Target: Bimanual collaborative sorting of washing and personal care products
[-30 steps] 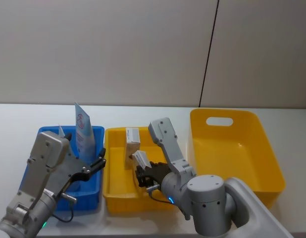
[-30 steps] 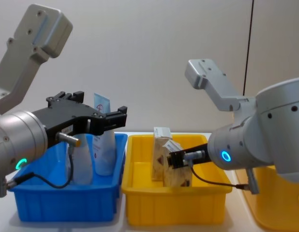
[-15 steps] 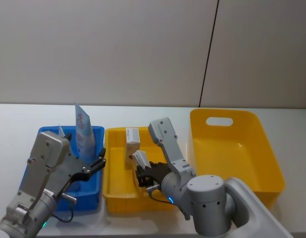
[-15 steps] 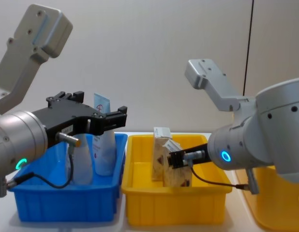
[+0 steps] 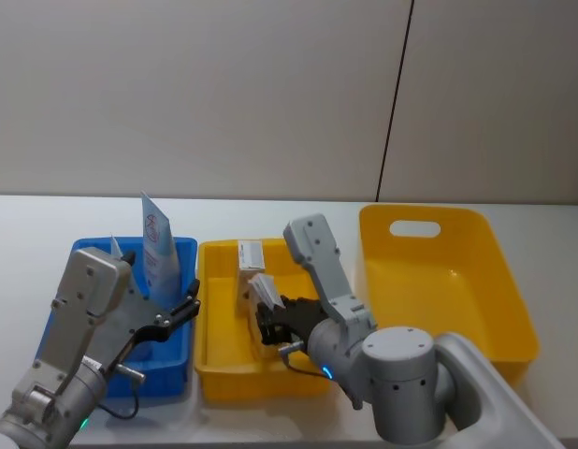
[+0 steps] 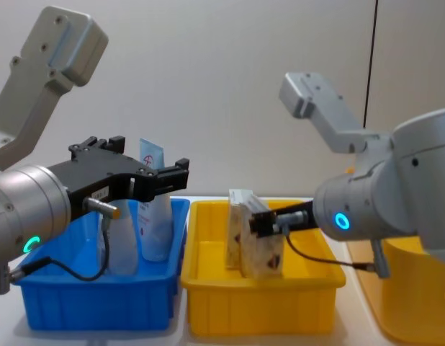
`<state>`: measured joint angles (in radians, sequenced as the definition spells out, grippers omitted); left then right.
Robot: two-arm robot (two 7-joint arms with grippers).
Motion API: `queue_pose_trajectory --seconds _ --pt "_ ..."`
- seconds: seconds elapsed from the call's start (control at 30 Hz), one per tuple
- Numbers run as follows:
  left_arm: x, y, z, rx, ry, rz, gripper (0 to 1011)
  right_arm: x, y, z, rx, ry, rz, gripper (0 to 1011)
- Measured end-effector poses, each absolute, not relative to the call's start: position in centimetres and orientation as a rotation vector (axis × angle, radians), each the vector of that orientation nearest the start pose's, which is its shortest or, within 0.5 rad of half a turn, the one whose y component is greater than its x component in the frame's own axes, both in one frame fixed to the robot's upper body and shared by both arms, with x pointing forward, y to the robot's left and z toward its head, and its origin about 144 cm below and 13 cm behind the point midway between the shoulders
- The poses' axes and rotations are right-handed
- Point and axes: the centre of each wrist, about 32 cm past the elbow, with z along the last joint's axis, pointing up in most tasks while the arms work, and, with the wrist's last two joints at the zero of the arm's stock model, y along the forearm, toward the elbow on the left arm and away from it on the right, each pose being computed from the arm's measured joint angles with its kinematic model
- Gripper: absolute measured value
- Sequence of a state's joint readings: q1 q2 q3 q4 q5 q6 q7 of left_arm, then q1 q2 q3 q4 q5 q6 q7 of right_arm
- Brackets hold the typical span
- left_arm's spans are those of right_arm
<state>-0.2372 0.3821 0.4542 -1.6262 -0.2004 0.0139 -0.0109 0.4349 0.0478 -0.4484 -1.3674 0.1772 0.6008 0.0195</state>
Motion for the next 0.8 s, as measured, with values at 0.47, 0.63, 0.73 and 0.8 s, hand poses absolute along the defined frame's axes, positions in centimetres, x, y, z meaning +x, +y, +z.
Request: queue_pose_trajectory --seconds 0.47,0.63,0.73,0.8 --pt "49.2 19.8 120.4 0.061 -0.268 1.124 1001 53.1 -12.0 125.7 -0.270 0.126 -1.096 226" --pt "49.2 19.8 120.4 0.061 -0.268 1.124 1001 52.5 -12.7 127.3 -0.228 0.088 -1.104 226" --pt "49.2 19.8 120.4 0.061 -0.268 1.124 1001 52.0 -13.4 128.3 -0.206 0.062 -1.116 227" --pt "49.2 19.8 120.4 0.061 -0.268 1.124 1001 51.6 -14.1 129.1 -0.193 0.044 -1.131 226"
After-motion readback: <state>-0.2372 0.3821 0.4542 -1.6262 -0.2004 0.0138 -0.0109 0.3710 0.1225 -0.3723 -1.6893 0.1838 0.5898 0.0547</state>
